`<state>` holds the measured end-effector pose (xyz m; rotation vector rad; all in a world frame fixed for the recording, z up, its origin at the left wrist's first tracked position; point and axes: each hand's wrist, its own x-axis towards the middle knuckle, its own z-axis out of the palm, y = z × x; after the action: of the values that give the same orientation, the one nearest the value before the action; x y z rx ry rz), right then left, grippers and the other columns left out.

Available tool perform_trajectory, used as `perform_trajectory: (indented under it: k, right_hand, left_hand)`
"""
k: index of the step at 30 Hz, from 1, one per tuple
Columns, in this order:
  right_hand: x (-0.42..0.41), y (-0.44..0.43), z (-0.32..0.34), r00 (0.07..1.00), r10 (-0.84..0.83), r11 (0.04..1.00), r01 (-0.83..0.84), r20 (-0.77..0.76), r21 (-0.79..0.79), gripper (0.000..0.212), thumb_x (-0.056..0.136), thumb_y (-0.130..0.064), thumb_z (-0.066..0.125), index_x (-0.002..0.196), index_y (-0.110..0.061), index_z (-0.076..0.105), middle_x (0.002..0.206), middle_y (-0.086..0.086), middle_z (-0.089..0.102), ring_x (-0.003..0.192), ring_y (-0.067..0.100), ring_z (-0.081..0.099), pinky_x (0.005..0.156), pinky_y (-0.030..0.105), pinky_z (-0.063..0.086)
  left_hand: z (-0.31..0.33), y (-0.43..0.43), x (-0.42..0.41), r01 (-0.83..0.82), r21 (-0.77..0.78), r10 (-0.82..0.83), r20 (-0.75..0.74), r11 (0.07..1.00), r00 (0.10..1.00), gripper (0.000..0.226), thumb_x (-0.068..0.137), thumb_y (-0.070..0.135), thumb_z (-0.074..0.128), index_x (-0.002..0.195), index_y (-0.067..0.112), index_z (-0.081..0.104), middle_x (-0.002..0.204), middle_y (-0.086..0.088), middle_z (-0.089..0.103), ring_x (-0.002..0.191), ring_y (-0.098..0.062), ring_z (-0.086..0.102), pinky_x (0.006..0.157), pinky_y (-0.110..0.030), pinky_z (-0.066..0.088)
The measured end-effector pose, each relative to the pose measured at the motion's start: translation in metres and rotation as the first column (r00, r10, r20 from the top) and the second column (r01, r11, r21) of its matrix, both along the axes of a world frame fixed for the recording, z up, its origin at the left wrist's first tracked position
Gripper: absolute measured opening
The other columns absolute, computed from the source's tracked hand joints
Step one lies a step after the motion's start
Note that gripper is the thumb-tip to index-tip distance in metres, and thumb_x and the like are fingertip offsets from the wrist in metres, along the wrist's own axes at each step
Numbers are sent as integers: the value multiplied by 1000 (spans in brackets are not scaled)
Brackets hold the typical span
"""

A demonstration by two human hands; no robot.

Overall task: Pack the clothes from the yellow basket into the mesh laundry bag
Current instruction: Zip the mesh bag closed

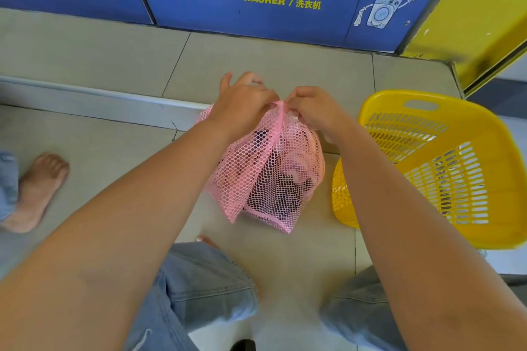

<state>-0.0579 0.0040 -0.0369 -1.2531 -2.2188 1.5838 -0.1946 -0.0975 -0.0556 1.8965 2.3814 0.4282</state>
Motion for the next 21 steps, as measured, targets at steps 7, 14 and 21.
perform_trajectory:
  k: [7, 14, 21]
  right_hand:
    - [0, -2, 1, 1000, 0, 1000, 0, -13, -21, 25, 88, -10, 56, 65, -17, 60, 49, -14, 48, 52, 4, 38, 48, 18, 28]
    - [-1, 1, 4, 1000, -18, 999, 19, 23, -44, 24, 86, -8, 56, 65, -17, 61, 43, -15, 46, 49, 6, 36, 40, 13, 30]
    - [-7, 1, -7, 972, -233, 969, 233, 14, -82, 12, 82, -6, 54, 74, -9, 63, 64, 0, 46, 58, 14, 37, 58, 28, 34]
  left_hand:
    - [-10, -5, 18, -275, 217, 272, 43, 937, 961, 31, 98, 36, 55, 119, 13, 60, 122, -10, 60, 118, -32, 51, 103, -51, 33]
    - [-32, -15, 41, -242, 133, 250, -47, 961, 967, 32, 97, 40, 56, 103, 14, 73, 109, -7, 64, 110, -31, 51, 92, -47, 32]
    - [-29, -18, 37, 38, 143, -30, -62, 989, 998, 21, 95, 24, 64, 101, 9, 76, 109, -8, 70, 109, -35, 55, 93, -49, 34]
